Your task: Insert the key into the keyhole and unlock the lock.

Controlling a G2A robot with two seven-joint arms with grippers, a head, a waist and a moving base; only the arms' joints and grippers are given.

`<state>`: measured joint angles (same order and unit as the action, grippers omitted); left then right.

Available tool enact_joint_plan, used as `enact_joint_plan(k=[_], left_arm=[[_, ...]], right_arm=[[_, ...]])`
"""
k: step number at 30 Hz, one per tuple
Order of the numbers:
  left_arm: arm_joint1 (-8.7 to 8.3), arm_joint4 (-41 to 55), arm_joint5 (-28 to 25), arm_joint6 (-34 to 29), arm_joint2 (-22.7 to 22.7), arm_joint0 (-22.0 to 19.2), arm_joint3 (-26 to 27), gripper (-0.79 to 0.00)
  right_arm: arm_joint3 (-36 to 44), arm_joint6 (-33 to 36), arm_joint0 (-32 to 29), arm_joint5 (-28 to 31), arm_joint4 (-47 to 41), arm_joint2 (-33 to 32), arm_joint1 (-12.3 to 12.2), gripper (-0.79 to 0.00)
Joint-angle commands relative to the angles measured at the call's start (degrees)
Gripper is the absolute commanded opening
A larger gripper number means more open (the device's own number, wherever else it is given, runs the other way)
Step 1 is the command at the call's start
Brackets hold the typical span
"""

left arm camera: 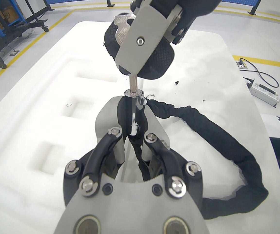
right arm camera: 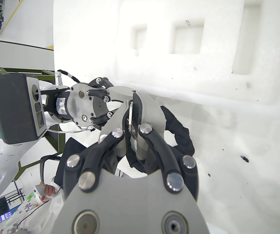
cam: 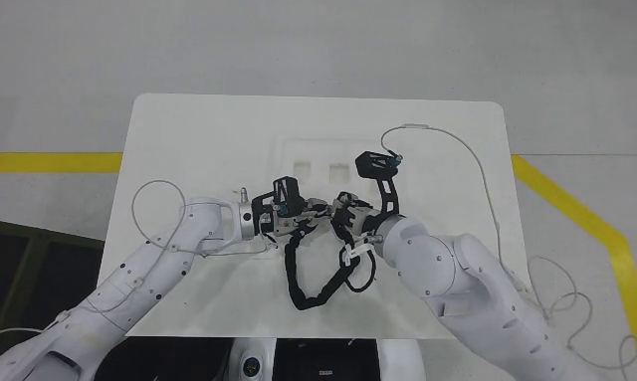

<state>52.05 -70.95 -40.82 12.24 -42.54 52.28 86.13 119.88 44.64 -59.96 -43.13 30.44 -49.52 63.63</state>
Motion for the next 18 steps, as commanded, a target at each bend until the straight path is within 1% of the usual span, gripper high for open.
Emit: enact_joint_plan(k=[1, 8, 9, 10, 11, 18], left_arm=[[0.09, 0.0, -0.2, -0.2, -0.3, 0.2, 0.1, -0.785], [0.46, 0.0, -0.8, -0.5, -1.3, 0.8, -0.1, -0.785], [0.51, 0.0, -0.9, -0.6, -1.4, 0.9, -0.2, -0.785], [0.56, 0.0, -1.0, -0.6, -1.5, 0.9, -0.2, -0.785], [0.60, 0.0, -1.2, -0.6, -1.7, 1.0, -0.3, -0.785], [0.82, 0.2, -2.2, -0.4, -3.0, 1.6, -0.6, -0.785]], right_arm=[[-0.2, 0.3, 0.2, 0.1, 0.5, 0.3, 0.1, -0.785], [-0.6, 1.4, 0.8, -0.3, 2.1, 1.3, 0.5, -0.785], [-0.6, 1.5, 0.9, -0.3, 2.1, 1.2, 0.6, -0.585], [-0.7, 1.6, 0.9, -0.2, 2.0, 1.1, 0.6, -0.437], [-0.7, 1.6, 0.8, -0.1, 1.8, 0.9, 0.6, 0.000], [-0.1, 1.3, -0.2, 1.8, -0.3, -1.3, 0.8, 0.000]])
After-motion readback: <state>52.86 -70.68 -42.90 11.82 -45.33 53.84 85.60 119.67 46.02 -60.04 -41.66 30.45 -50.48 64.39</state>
